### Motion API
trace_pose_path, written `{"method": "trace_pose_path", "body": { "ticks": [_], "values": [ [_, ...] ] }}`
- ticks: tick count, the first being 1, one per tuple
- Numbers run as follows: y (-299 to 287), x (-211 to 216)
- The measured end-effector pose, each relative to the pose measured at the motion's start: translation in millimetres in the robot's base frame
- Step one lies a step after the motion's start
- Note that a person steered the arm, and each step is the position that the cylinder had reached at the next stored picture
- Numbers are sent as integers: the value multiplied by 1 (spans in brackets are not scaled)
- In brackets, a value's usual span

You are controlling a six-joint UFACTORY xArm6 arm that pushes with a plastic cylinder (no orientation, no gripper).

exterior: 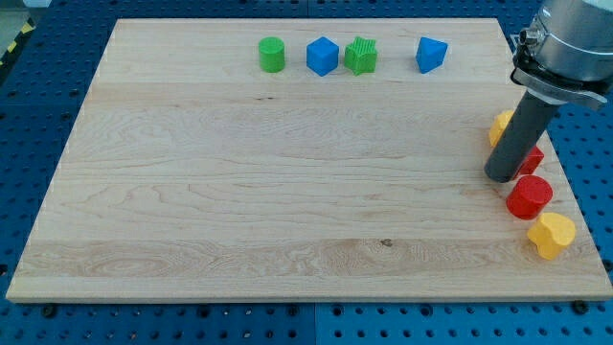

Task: Move your arm towards the top

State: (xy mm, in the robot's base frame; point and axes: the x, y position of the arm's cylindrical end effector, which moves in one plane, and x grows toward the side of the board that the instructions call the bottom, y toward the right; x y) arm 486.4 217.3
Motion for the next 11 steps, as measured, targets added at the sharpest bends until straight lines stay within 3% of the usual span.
{"method": "trace_pose_path", "body": {
  "ticks": [2, 3, 5, 7, 8, 9, 11],
  "values": [
    [-68, -13],
    [-130, -37],
    [-170, -90],
    [-296, -125],
    [-345, -170],
    [-358, -220],
    [-334, -231]
  ]
}}
